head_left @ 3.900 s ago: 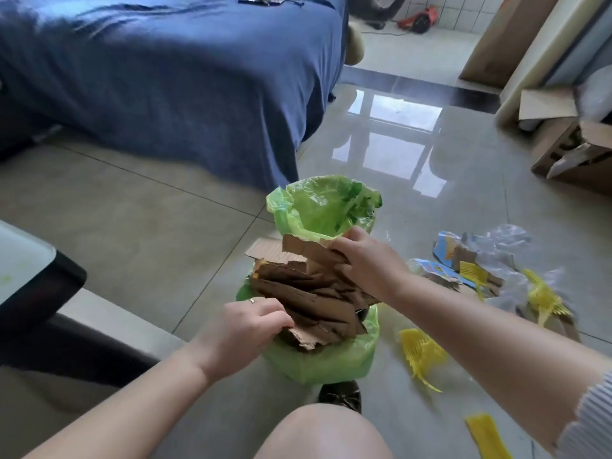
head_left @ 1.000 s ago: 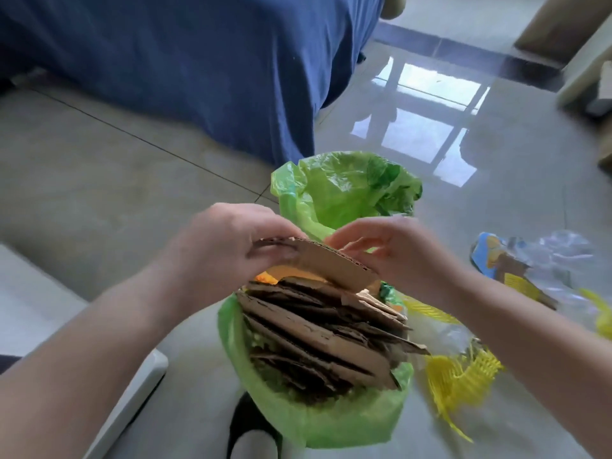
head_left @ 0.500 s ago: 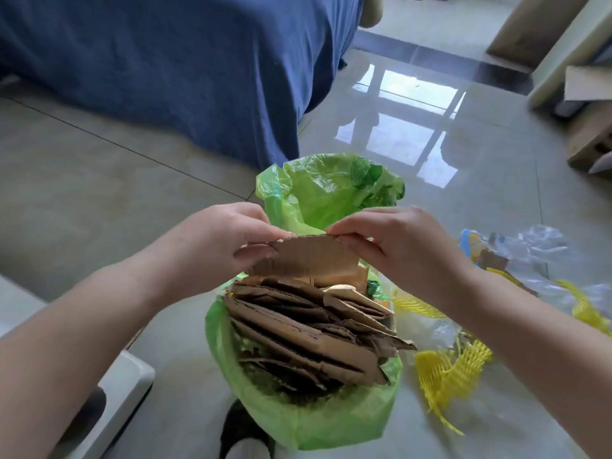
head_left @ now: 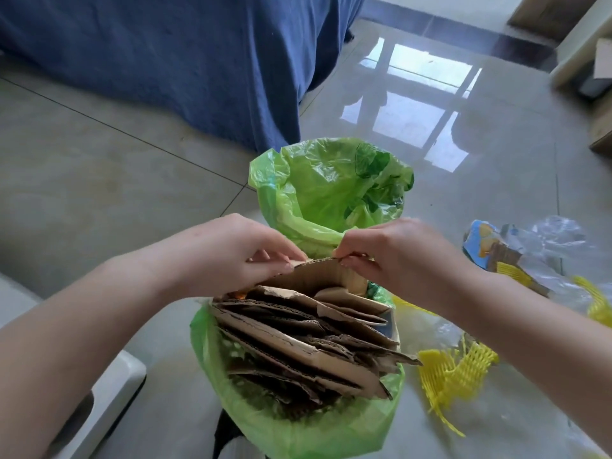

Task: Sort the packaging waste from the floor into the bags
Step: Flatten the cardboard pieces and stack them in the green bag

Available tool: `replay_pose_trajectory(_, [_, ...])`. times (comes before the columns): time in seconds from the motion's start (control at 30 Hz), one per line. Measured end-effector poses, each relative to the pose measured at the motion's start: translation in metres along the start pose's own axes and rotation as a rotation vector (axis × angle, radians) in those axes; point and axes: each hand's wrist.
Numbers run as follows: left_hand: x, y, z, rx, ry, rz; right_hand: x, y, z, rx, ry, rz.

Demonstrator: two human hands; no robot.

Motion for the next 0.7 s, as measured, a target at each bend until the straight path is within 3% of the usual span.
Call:
replay_pose_trajectory(0.07, [-0.002,-0.001,0.004,-0.038,-0.034,-0.032,0.0,-0.001,0.003,-0.001,-0.04,-0.001])
replay_pose_trajectory(0.2, [-0.007,-0.012,0.016,-0.067,-0.025,0.244,-0.004,-0.003,0.004,0.002,-0.12,0.03])
replay_pose_trajectory(0.37, [-0.026,-0.024,0.033,-0.062,-0.148,0.416,-0.03,0.003,0.012,-0.02,-0.322,0.099])
replay_pose_trajectory(0.47, [-0.029,-0.026,0.045,-0.047,-0.209,0.529,-0.045,0.005,0.009,-0.044,-0.344,0.076])
replay_pose_trajectory(0.57, [-0.02,-0.021,0.048,-0.015,-0.228,0.4,-0.046,0.006,0.005,-0.034,-0.331,0.039])
replay_pose_trajectory(0.7, [0.007,0.0,0.03,-0.044,-0.002,0.102,-0.018,0.013,-0.012,-0.089,-0.223,0.174])
Point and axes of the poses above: each hand's wrist, its own z-axis towards the middle knuckle, its own x-axis out of the back of the hand, y = z × x, and after that the axes turned 10 degrees about -y, right-handed
